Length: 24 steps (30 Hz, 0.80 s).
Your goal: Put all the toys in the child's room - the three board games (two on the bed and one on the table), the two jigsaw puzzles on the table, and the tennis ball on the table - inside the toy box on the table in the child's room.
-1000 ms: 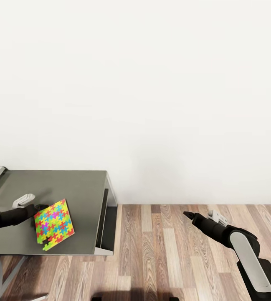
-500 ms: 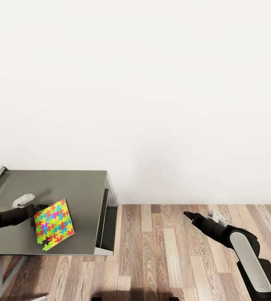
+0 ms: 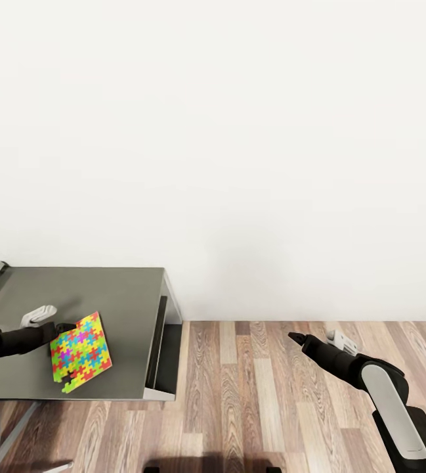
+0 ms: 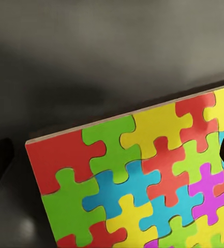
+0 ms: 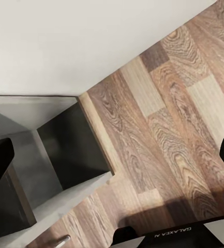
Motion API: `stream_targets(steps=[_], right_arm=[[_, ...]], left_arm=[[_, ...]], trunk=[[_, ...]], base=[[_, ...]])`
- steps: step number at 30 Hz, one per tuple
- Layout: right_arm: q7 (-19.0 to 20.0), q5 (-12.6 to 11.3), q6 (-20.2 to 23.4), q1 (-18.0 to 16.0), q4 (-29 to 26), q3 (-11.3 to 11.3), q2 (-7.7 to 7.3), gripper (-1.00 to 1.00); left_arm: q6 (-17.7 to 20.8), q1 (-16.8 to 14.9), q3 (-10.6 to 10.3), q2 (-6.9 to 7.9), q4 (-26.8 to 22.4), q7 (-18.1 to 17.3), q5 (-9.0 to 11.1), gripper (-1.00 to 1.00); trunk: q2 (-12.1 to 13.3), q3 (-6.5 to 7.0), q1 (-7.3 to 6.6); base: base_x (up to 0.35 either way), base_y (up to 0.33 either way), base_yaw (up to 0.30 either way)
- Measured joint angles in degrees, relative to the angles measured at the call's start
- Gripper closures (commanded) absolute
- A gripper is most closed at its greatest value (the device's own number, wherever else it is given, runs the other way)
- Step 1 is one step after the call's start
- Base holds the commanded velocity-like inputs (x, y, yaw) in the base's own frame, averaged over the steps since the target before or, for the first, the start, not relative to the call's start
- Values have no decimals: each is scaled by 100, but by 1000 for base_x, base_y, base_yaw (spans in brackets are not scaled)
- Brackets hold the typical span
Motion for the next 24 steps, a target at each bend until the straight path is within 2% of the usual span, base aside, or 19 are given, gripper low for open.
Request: stream_targets(steps=[10,24], right_arm=[[0,-2,0,0,-1,0,2,-100],[0,-1,-1,0,0,0,3,-100]], left_arm=[[0,-1,-3,50,61,-8,31,-100],[-14,-1,-15,69,78,-41,-12,-100]], trunk=[[0,0,0],[0,0,0]], base=[[0,-78,0],[0,-15,0]])
